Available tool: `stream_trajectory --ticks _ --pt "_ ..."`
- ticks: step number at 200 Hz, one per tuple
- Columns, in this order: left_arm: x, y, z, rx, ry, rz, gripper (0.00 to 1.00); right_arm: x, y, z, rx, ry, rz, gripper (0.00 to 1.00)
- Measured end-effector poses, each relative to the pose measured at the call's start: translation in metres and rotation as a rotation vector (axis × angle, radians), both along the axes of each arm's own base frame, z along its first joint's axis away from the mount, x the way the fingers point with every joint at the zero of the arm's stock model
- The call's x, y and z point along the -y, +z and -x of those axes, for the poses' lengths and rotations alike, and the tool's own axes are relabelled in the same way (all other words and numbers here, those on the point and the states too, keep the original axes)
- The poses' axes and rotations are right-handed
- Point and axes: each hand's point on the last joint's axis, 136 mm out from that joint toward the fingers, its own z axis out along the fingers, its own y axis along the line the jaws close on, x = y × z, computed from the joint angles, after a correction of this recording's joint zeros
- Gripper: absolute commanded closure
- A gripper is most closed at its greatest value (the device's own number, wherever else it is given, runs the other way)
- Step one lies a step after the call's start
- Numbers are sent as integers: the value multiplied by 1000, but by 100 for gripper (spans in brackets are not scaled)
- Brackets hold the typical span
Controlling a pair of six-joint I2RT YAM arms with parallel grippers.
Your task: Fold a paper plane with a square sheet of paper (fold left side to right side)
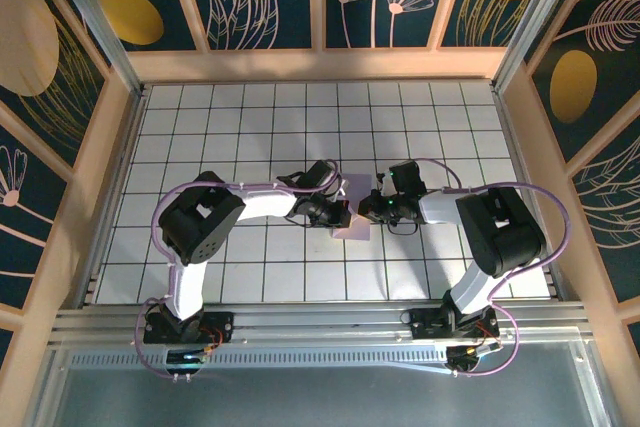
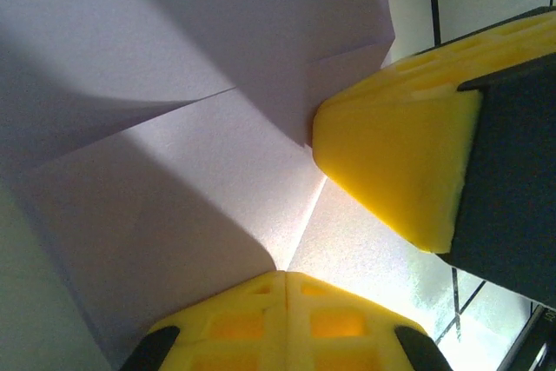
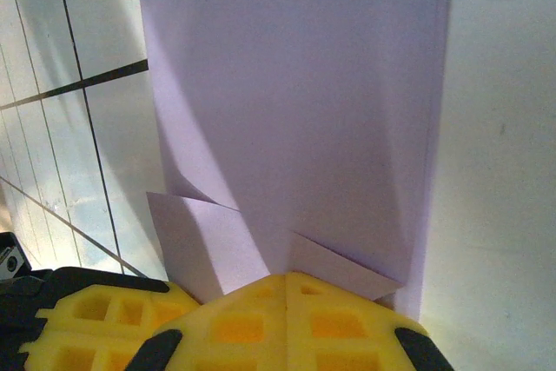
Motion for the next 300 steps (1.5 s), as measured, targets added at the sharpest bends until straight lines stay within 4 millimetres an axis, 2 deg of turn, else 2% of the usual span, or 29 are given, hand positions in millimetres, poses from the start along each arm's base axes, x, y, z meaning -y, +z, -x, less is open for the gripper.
stream_trajectory --ticks 160,199,207,227,253,273,300 --pt "-37 -1 35 47 -33 -41 100 3 0 2 -8 19 6 100" --pt "-47 5 42 34 -16 -43 100 6 2 -1 -4 9 1 100" --pt "-48 10 39 37 -6 -33 97 7 4 -2 -2 3 3 96" --pt "-54 32 20 70 53 16 77 10 14 -9 21 -9 0 83" --pt "-61 56 -15 126 127 67 65 12 50 -34 133 -34 -16 67" --pt "-56 66 -30 153 136 92 62 23 79 -52 238 -72 -21 55" --pt "-39 67 -43 167 121 134 61 40 101 -62 309 -124 -18 39"
